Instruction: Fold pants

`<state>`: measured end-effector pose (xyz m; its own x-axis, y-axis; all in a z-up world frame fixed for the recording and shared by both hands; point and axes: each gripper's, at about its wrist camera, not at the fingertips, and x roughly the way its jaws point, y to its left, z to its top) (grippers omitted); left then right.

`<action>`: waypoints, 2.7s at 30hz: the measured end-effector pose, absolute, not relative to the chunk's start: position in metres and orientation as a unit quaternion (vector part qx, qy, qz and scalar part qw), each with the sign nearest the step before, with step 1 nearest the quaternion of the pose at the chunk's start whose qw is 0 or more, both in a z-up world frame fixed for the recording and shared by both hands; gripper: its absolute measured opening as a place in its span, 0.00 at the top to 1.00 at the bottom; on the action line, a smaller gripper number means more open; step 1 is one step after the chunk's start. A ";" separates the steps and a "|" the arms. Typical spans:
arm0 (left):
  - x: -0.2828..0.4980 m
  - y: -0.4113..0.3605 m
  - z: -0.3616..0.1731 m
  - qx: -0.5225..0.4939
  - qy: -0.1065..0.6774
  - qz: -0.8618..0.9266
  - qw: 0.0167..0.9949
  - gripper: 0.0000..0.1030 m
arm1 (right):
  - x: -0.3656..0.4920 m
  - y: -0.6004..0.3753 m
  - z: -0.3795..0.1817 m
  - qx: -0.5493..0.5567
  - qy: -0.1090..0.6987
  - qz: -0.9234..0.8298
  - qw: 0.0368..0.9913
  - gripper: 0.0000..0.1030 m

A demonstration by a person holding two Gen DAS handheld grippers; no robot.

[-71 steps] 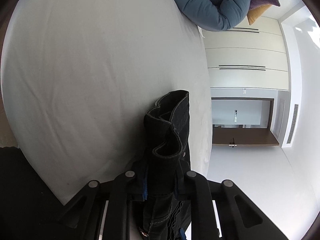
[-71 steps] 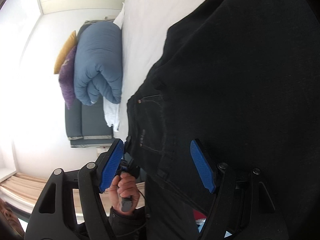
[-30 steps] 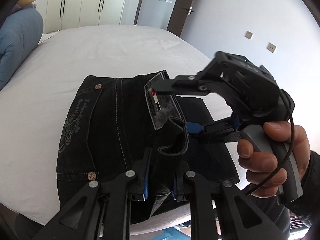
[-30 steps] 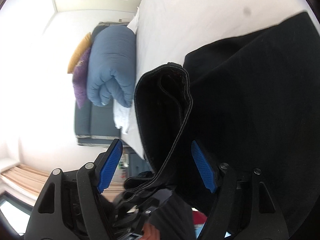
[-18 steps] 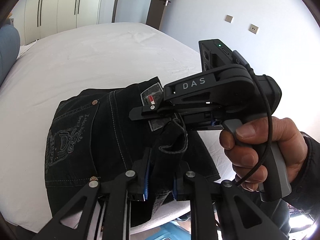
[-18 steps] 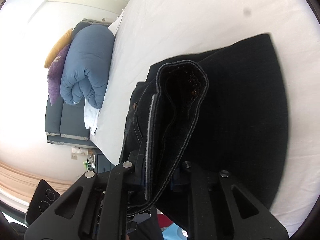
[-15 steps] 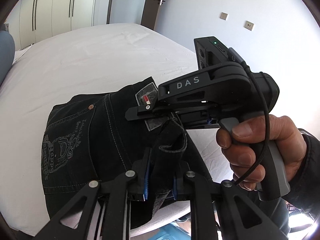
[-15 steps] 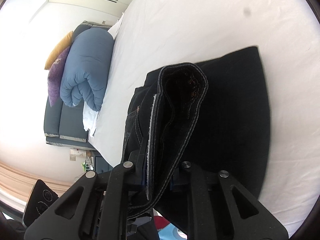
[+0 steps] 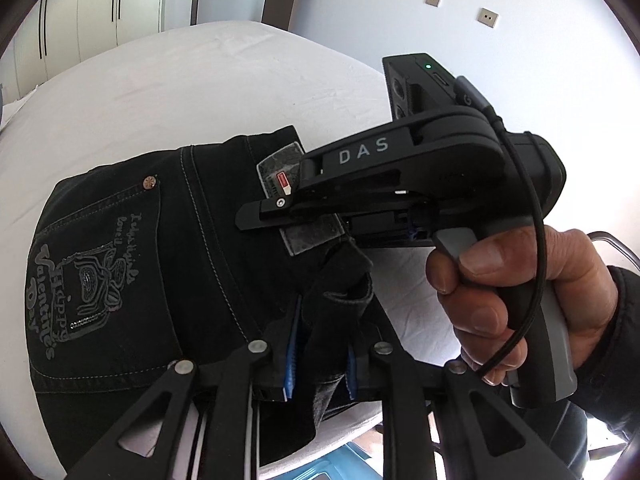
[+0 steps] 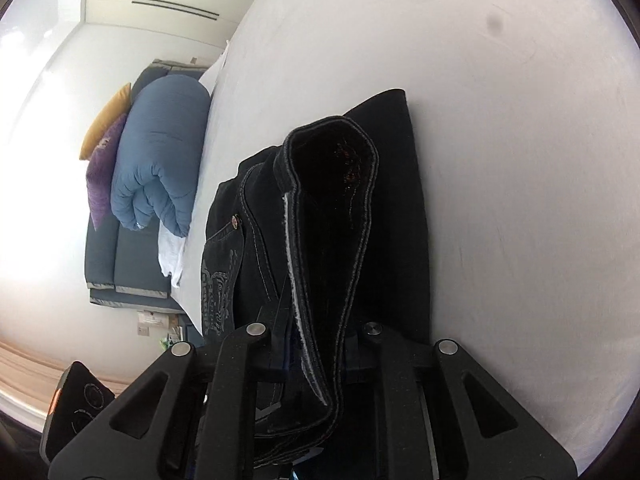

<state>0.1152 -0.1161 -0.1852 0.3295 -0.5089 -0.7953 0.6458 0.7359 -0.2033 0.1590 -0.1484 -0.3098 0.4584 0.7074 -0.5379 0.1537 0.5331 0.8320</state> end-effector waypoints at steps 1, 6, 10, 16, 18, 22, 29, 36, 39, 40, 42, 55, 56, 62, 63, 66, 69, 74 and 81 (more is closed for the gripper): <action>0.115 -0.116 -0.186 0.074 0.458 -0.356 0.811 0.82 | 0.159 -0.148 -0.311 0.446 0.481 0.189 0.731 0.86; 0.116 -0.118 -0.194 0.063 0.459 -0.370 0.806 0.61 | 0.163 -0.150 -0.318 0.466 0.483 0.187 0.717 0.86; 0.115 -0.119 -0.193 0.054 0.461 -0.382 0.799 0.47 | 0.155 -0.157 -0.317 0.465 0.491 0.178 0.715 0.85; 0.115 -0.108 -0.190 0.042 0.468 -0.387 0.793 0.35 | 0.150 -0.178 -0.280 0.417 0.496 0.146 0.747 0.84; 0.113 -0.107 -0.190 0.041 0.468 -0.389 0.792 0.30 | 0.152 -0.185 -0.263 0.411 0.485 0.142 0.759 0.84; 0.112 -0.112 -0.187 0.034 0.470 -0.389 0.792 0.29 | 0.161 -0.198 -0.236 0.415 0.462 0.179 0.763 0.84; 0.117 -0.098 -0.186 0.026 0.475 -0.384 0.791 0.29 | 0.193 -0.166 -0.242 0.389 0.505 0.250 0.729 0.84; 0.106 -0.058 -0.177 0.018 0.484 -0.376 0.790 0.29 | 0.186 -0.165 -0.290 0.402 0.547 0.236 0.695 0.84; 0.099 -0.016 -0.167 -0.007 0.487 -0.363 0.795 0.29 | 0.170 -0.174 -0.297 0.422 0.535 0.238 0.693 0.84; 0.098 -0.003 -0.164 -0.014 0.486 -0.356 0.798 0.27 | 0.165 -0.174 -0.298 0.423 0.534 0.241 0.691 0.84; 0.100 0.026 -0.160 -0.032 0.488 -0.329 0.808 0.24 | 0.152 -0.168 -0.299 0.413 0.539 0.250 0.690 0.84; 0.174 0.067 -0.132 -0.041 0.459 -0.284 0.841 0.24 | 0.051 -0.172 -0.281 0.455 0.474 0.238 0.715 0.84; 0.183 0.061 -0.131 -0.030 0.453 -0.288 0.843 0.24 | 0.048 -0.171 -0.272 0.458 0.461 0.247 0.719 0.84; 0.228 0.028 -0.158 -0.012 0.478 -0.326 0.815 0.30 | 0.060 -0.139 -0.283 0.437 0.495 0.274 0.699 0.84; 0.233 0.027 -0.171 -0.014 0.492 -0.326 0.807 0.37 | 0.060 -0.132 -0.295 0.433 0.513 0.269 0.690 0.84; 0.233 0.031 -0.207 -0.019 0.514 -0.323 0.794 0.45 | 0.053 -0.133 -0.318 0.454 0.508 0.270 0.680 0.85; 0.228 0.044 -0.210 -0.056 0.506 -0.330 0.795 0.46 | 0.038 -0.141 -0.327 0.489 0.490 0.272 0.668 0.88; 0.249 0.056 -0.198 -0.097 0.506 -0.347 0.783 0.58 | 0.036 -0.139 -0.330 0.491 0.489 0.273 0.667 0.88; 0.254 0.051 -0.223 -0.090 0.522 -0.324 0.784 1.00 | 0.032 -0.141 -0.329 0.483 0.492 0.266 0.673 0.89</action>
<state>0.2536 0.0510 -0.2233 0.2456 -0.6020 -0.7598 0.4141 0.7738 -0.4793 0.0315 -0.1407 -0.3289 0.3738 0.8342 -0.4055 0.1172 0.3912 0.9128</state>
